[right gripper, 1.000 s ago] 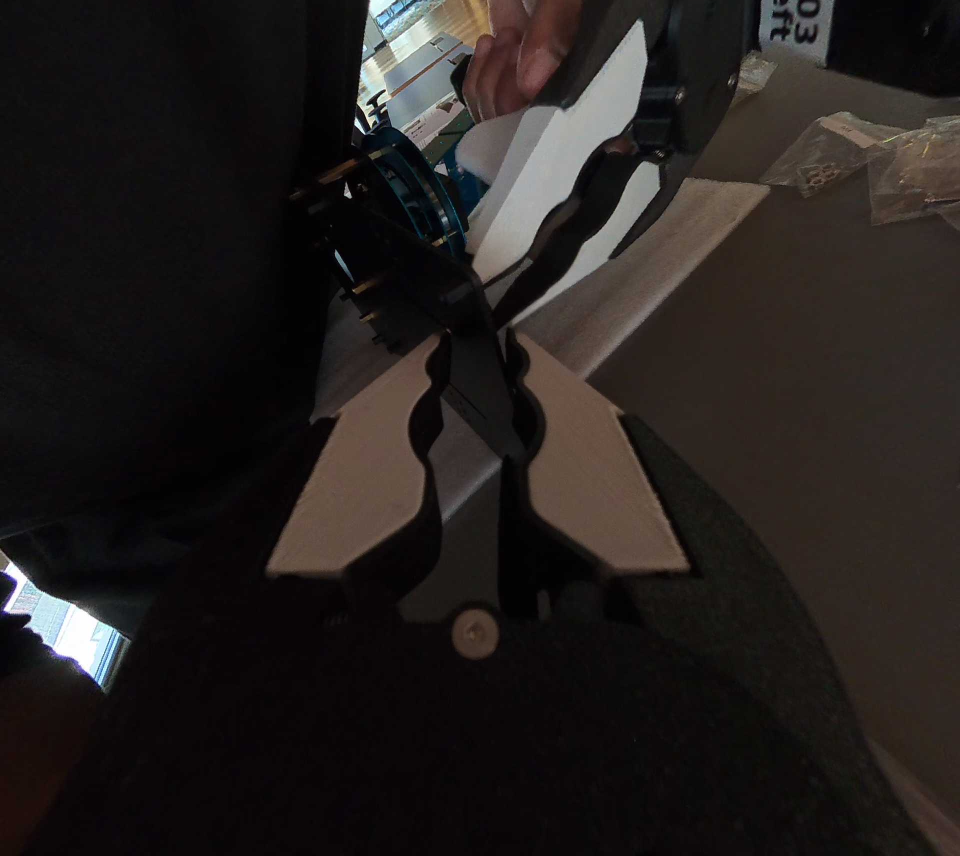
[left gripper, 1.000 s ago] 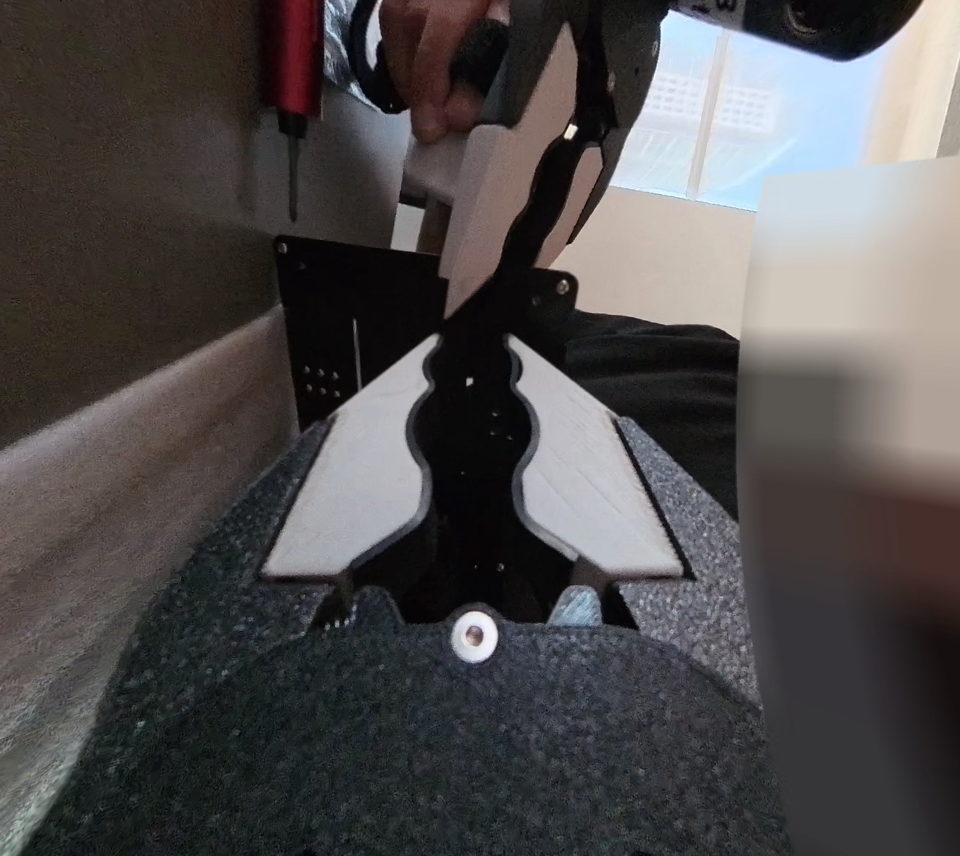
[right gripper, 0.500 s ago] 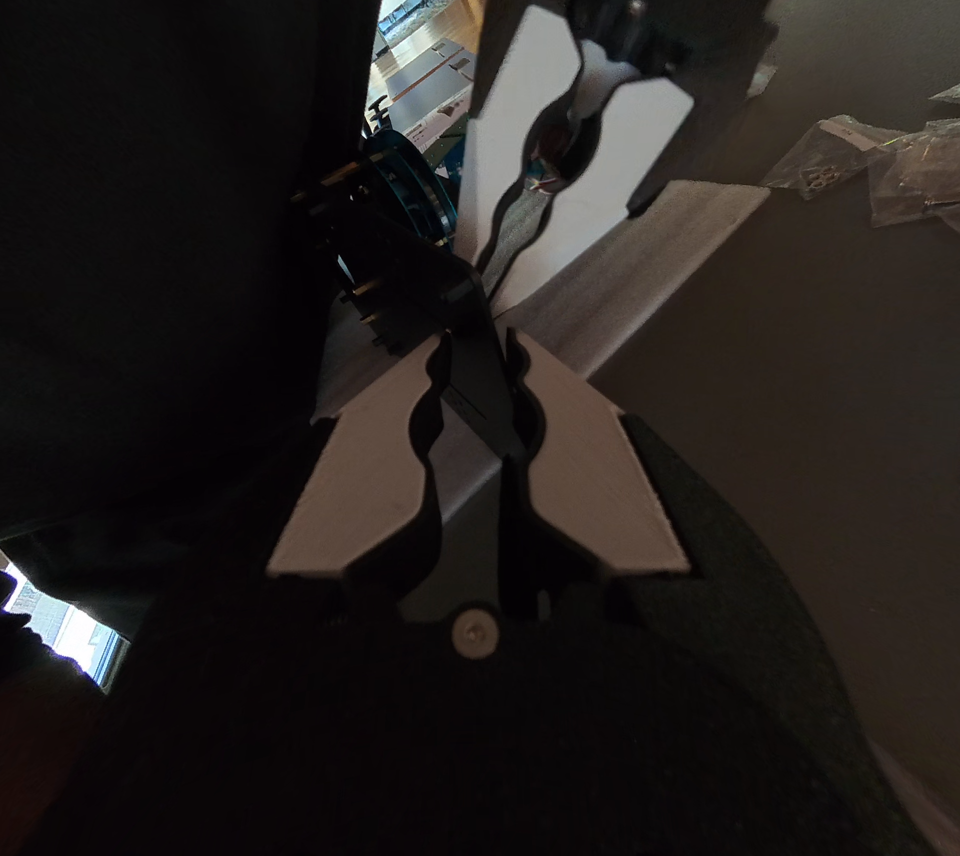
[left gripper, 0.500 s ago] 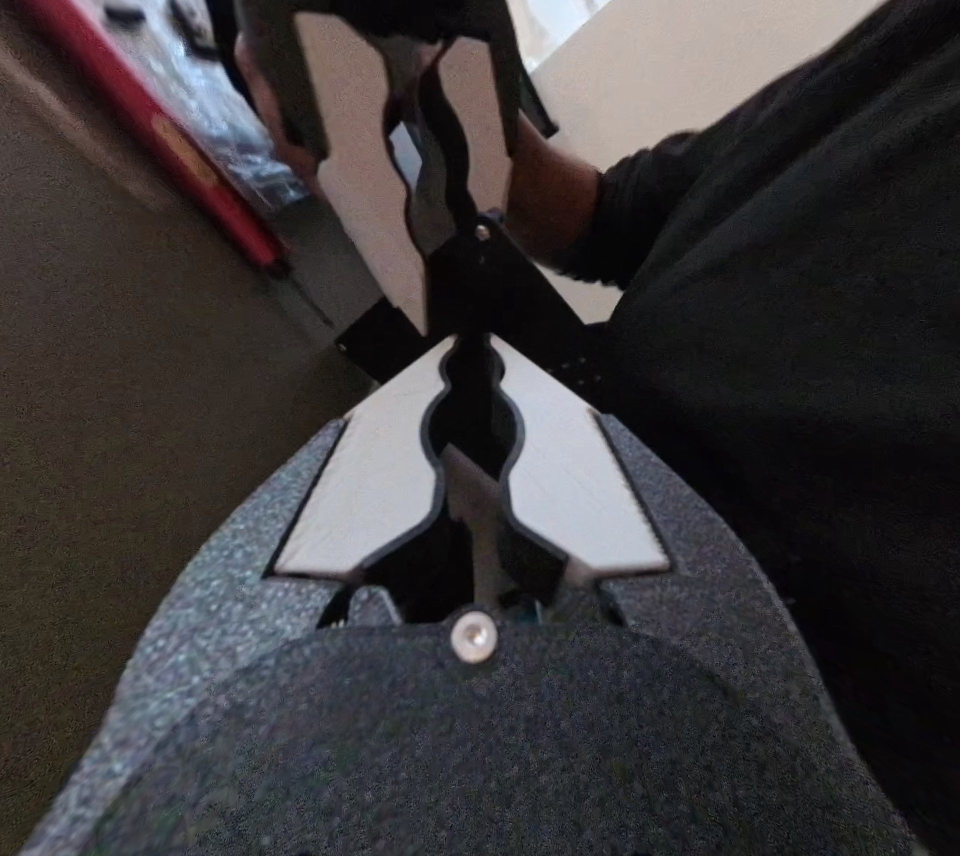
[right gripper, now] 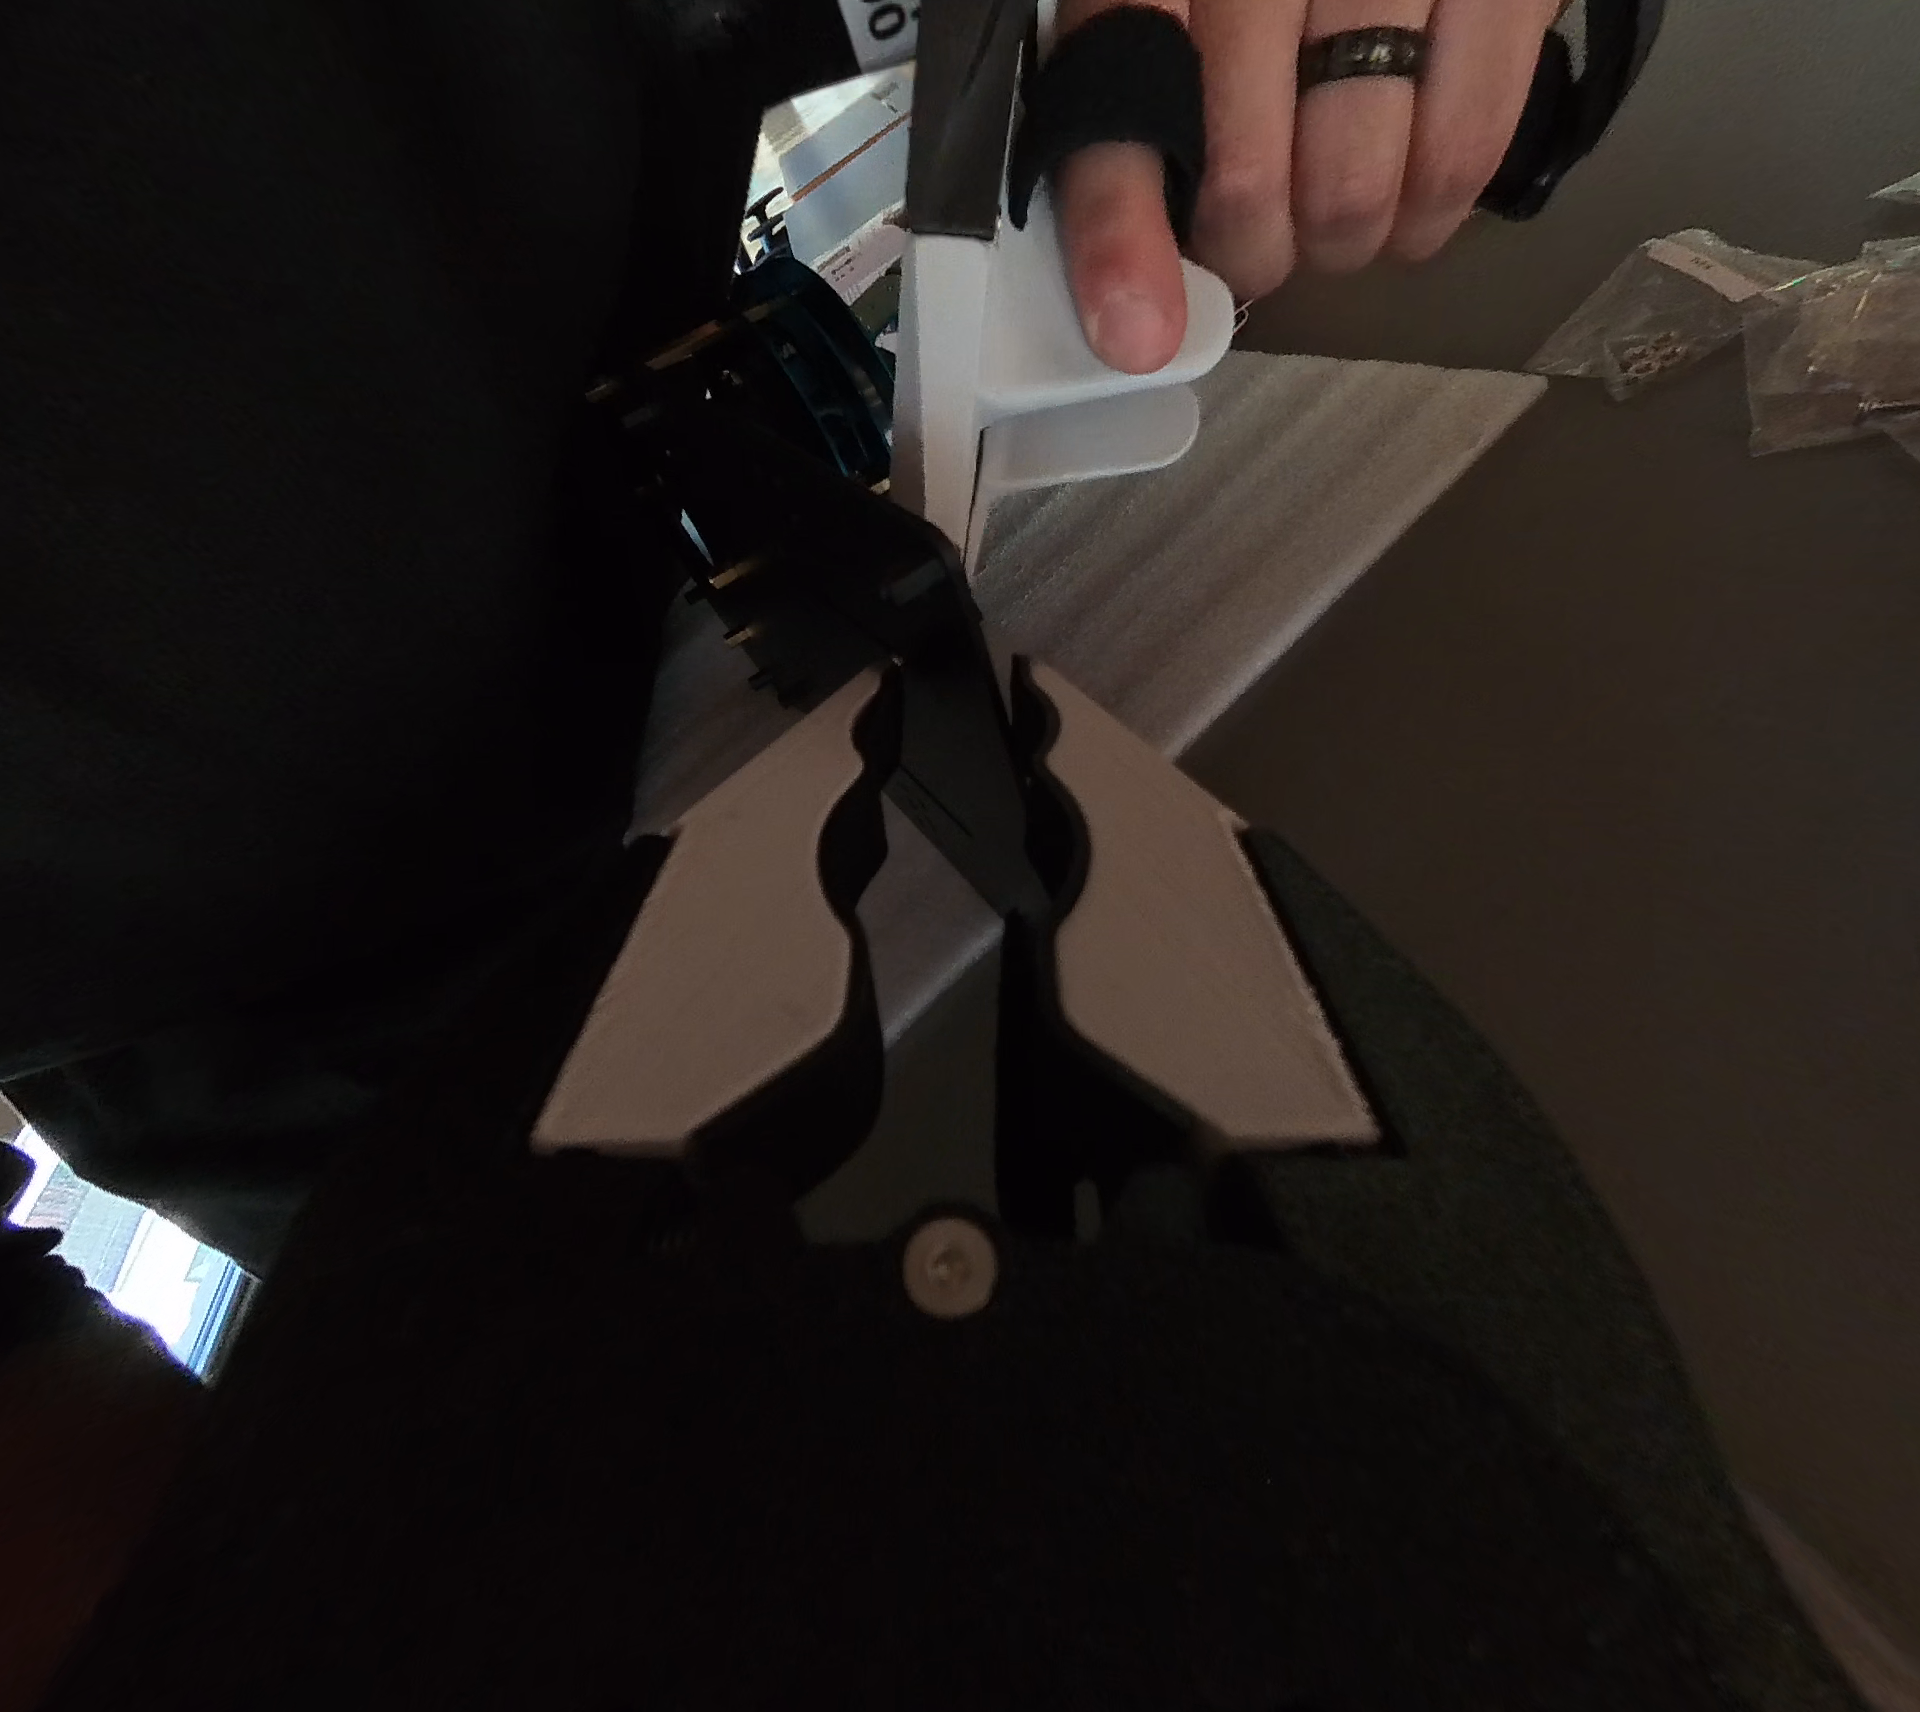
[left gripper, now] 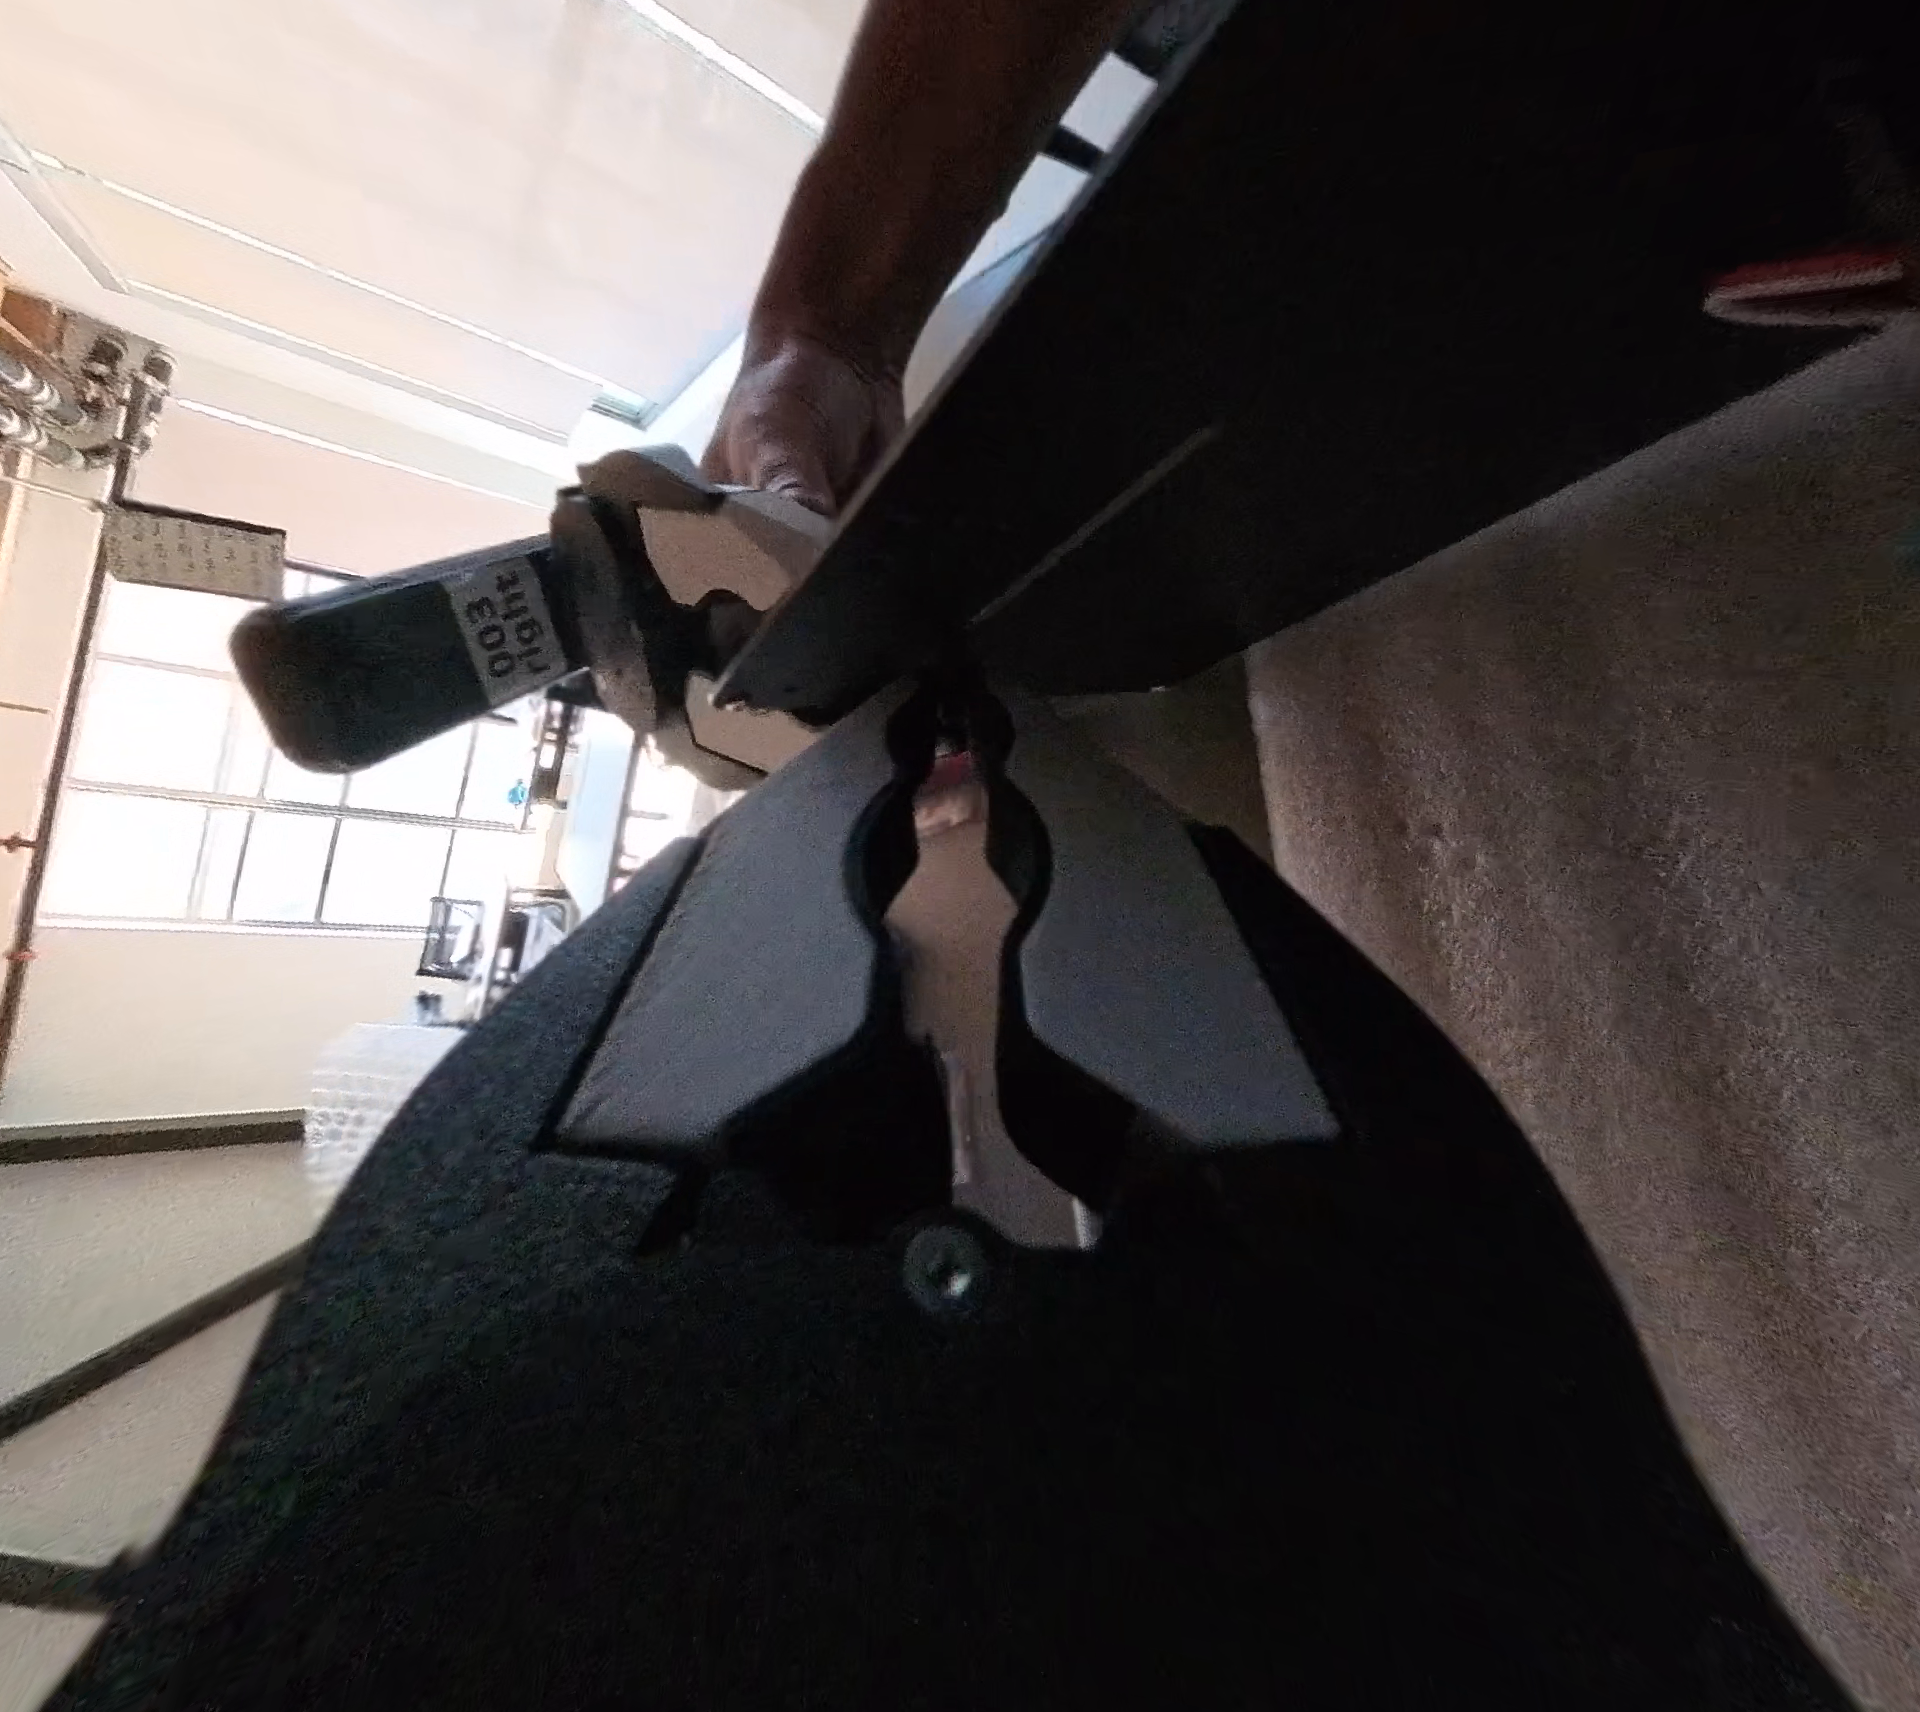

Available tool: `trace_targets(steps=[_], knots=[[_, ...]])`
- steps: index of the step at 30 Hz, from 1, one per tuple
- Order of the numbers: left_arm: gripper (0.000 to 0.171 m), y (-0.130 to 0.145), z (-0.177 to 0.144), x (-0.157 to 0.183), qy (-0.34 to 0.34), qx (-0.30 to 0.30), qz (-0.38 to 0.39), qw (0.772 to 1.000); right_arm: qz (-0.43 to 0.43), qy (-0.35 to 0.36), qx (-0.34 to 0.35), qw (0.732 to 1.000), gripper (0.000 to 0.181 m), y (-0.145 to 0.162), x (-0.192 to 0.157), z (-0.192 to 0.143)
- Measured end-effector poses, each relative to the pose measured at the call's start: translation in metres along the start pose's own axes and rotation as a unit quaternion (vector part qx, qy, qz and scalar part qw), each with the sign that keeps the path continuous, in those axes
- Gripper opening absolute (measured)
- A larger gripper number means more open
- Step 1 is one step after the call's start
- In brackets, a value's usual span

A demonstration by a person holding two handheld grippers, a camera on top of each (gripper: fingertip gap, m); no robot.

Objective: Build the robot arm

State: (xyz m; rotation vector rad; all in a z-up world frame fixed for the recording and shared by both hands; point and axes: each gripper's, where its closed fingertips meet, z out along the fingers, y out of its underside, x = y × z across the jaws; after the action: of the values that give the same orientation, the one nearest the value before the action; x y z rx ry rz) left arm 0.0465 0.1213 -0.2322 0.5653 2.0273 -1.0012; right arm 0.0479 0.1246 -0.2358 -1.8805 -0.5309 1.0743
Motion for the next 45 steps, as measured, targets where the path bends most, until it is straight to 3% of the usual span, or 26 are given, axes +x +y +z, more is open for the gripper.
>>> trace_targets(steps=[4,6,16,21,30,33,35,36,37,39,41,42,43,45], knots=[[0.003,-0.002,-0.001,0.002,0.004,-0.002,-0.012,1.000,0.011,-0.008,0.001,1.000,0.029,-0.001,-0.003,0.000],[0.004,-0.001,-0.001,0.002,0.005,-0.003,-0.016,1.000,0.015,-0.003,-0.002,1.000,0.021,-0.001,0.000,0.000],[0.004,0.000,0.001,0.001,-0.001,-0.025,-0.046,0.999,0.016,0.004,-0.017,1.000,0.026,0.004,-0.002,0.006],[0.004,0.001,0.002,0.002,0.054,-0.043,-0.200,0.977,0.023,-0.004,-0.014,1.000,0.024,0.002,-0.003,0.011],[0.004,0.001,0.003,0.001,0.058,-0.045,-0.173,0.982,0.023,-0.013,0.009,1.000,0.020,0.000,-0.003,0.006],[0.005,0.004,-0.002,0.001,0.079,-0.037,-0.245,0.966,0.015,-0.018,0.010,1.000,0.019,-0.001,-0.004,0.006],[0.006,0.007,-0.009,0.004,0.122,-0.019,-0.366,0.923,0.010,-0.020,0.009,1.000,0.019,0.000,-0.004,0.006],[0.010,0.009,-0.012,0.007,0.155,-0.012,-0.441,0.884,0.008,-0.021,0.009,1.000,0.019,0.000,-0.004,0.006],[0.011,0.009,-0.014,0.012,0.194,-0.004,-0.522,0.830,0.004,-0.022,0.011,1.000,0.018,0.000,-0.004,0.006],[0.013,0.004,-0.015,0.011,0.254,0.032,-0.682,0.686,0.000,-0.025,0.013,1.000,0.018,0.000,-0.004,0.006],[0.017,-0.001,-0.013,0.000,0.275,0.080,-0.791,0.541,-0.003,-0.026,0.013,1.000,0.018,-0.001,-0.004,0.006],[0.018,0.000,-0.011,-0.005,0.276,0.095,-0.822,0.490,-0.004,-0.025,0.013,1.000,0.018,0.000,-0.004,0.006],[0.017,0.001,-0.009,-0.007,0.276,0.101,-0.841,0.454,-0.004,-0.025,0.011,1.000,0.018,0.000,-0.004,0.006],[0.009,0.004,-0.005,-0.006,0.273,0.094,-0.863,0.415,-0.004,-0.024,0.009,1.000,0.018,0.000,-0.004,0.005]])
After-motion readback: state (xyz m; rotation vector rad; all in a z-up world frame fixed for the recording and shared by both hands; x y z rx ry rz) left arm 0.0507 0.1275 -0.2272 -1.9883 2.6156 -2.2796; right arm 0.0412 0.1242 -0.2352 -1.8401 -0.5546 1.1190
